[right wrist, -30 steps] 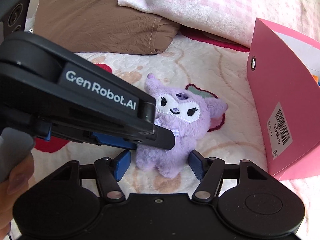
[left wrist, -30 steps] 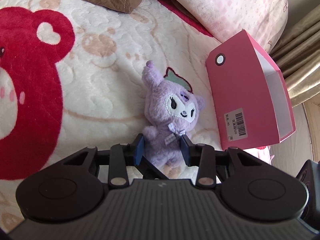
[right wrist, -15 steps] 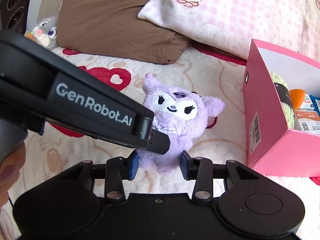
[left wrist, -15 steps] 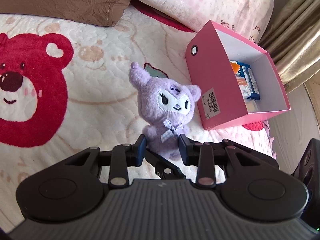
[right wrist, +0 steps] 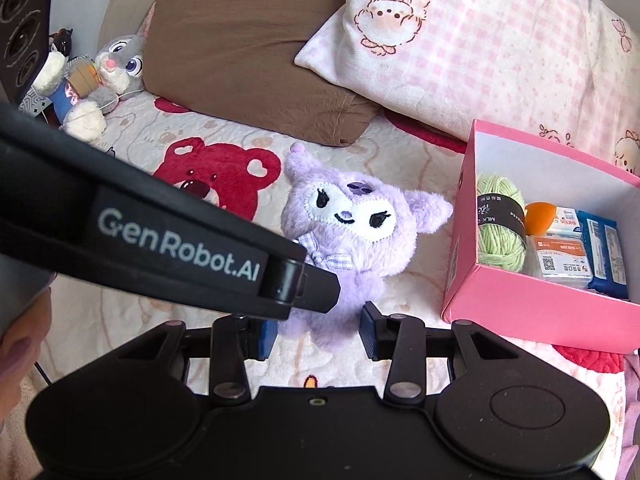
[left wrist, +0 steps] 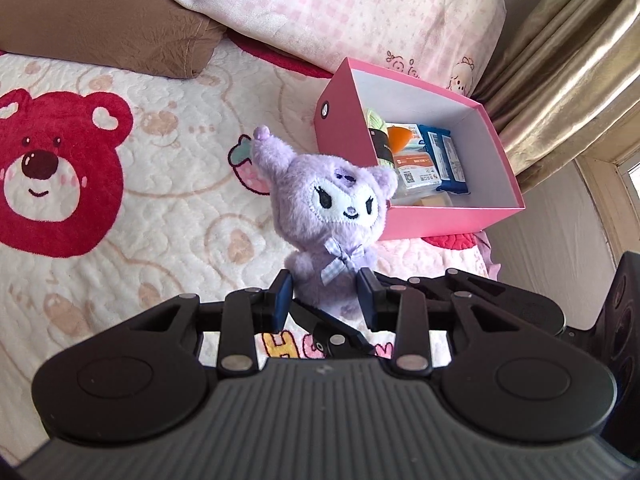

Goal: Organize objects
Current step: 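Lift the plush toy with the left gripper and carry it over the pink box, then lower the plush toy into the box beside the wet-wipe pack and open the left gripper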

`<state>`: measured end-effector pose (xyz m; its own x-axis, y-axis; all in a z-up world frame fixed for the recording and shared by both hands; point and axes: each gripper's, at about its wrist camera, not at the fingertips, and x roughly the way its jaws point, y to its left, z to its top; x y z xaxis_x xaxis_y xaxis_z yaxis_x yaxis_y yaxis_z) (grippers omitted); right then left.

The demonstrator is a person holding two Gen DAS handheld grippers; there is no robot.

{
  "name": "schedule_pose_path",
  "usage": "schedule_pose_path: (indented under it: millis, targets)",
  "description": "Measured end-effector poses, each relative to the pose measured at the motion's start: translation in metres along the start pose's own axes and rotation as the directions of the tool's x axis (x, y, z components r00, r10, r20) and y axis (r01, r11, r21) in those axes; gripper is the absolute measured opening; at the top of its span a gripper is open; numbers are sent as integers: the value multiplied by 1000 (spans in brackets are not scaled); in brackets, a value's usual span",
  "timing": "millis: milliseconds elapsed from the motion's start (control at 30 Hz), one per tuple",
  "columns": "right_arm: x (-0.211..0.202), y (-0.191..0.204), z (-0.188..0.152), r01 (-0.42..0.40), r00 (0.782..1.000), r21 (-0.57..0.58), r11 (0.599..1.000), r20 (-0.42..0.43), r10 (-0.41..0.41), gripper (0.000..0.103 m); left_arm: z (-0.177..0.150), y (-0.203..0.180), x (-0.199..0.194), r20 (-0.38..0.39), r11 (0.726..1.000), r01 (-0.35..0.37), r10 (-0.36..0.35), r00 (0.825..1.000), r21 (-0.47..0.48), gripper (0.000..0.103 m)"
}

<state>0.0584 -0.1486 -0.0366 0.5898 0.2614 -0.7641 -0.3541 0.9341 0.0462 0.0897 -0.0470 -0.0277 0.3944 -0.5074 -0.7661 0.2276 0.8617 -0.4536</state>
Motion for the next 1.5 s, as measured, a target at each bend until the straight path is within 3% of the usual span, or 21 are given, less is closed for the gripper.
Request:
schedule_pose_path:
  millis: [233, 367, 567, 767, 1033, 1233, 1500]
  targets:
    - [-36, -15, 9, 30, 999, 3, 1000, 21, -30, 46, 11, -35, -17, 15, 998, 48, -49, 999, 36, 34]
    - [-54, -25, 17, 59, 995, 39, 997, 84, -62, 46, 18, -51, -28, 63, 993, 91, -96, 993, 71, 34]
    - [-75, -46, 21, 133, 981, 26, 991, 137, -136, 46, 36, -78, -21, 60, 981, 163, -170, 984, 107, 35]
    - [-88, -86, 30, 170, 969, 97, 981, 164, -185, 46, 55, -100, 5, 75, 964, 228, -239, 968, 135, 35]
    - [-64, -136, 37, 250, 954, 78, 965, 150, -260, 46, 87, -122, 60, 32, 952, 290, -294, 955, 104, 36]
    - [-45, -167, 33, 268, 942, 141, 953, 170, -290, 46, 104, -120, 99, -20, 935, 344, -343, 939, 84, 36]
    - [-12, -215, 38, 316, 944, 106, 943, 67, -324, 45, 120, -133, 158, -76, 938, 338, -332, 940, 73, 36]
